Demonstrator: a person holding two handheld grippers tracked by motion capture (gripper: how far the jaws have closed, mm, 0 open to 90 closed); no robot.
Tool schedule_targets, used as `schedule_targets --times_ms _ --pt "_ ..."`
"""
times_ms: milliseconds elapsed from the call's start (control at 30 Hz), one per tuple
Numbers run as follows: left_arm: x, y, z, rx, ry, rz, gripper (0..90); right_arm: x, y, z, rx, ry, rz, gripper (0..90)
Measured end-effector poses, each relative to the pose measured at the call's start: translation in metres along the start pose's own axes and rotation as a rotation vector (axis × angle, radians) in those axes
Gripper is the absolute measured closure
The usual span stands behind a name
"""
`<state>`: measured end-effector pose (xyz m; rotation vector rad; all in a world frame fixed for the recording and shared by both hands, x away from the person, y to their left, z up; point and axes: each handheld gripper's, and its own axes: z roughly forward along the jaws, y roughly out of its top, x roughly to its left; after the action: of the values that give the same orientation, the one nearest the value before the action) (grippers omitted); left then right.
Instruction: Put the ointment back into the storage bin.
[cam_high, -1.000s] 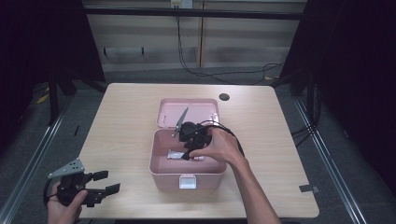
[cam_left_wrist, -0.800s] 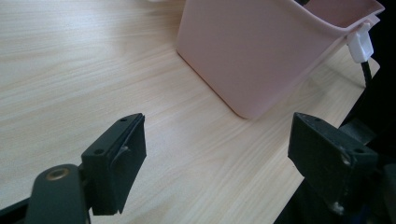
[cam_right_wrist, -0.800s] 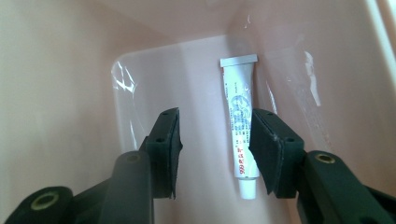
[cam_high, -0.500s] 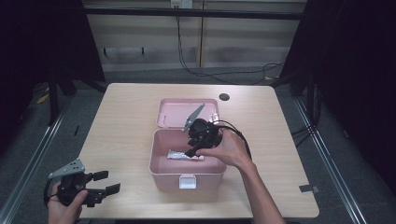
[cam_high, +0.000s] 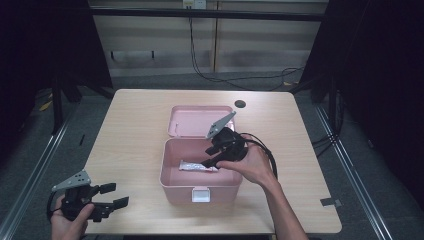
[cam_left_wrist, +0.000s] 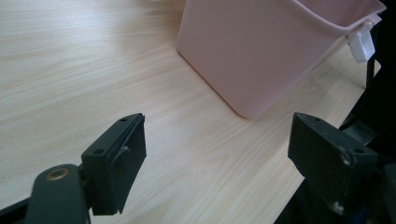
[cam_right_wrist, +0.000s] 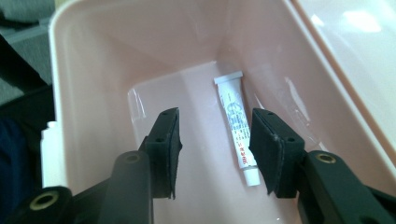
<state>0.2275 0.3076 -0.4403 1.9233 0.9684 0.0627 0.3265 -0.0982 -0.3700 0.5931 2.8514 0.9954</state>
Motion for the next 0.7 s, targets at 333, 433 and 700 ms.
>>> schedule_targets --times_ms 333,433,700 --pt "0.000 0.000 0.001 0.003 0.001 -0.003 19.2 0.005 -0.016 -0.023 -0.109 -0.046 0.044 51.5" --pt "0.000 0.000 0.000 0.001 0.003 -0.002 19.2 0.006 -0.022 -0.027 -0.142 -0.058 0.061 51.4" --pt "0.000 0.000 0.000 0.004 0.003 -0.002 19.2 0.007 -0.034 -0.036 -0.208 -0.077 0.093 49.5"
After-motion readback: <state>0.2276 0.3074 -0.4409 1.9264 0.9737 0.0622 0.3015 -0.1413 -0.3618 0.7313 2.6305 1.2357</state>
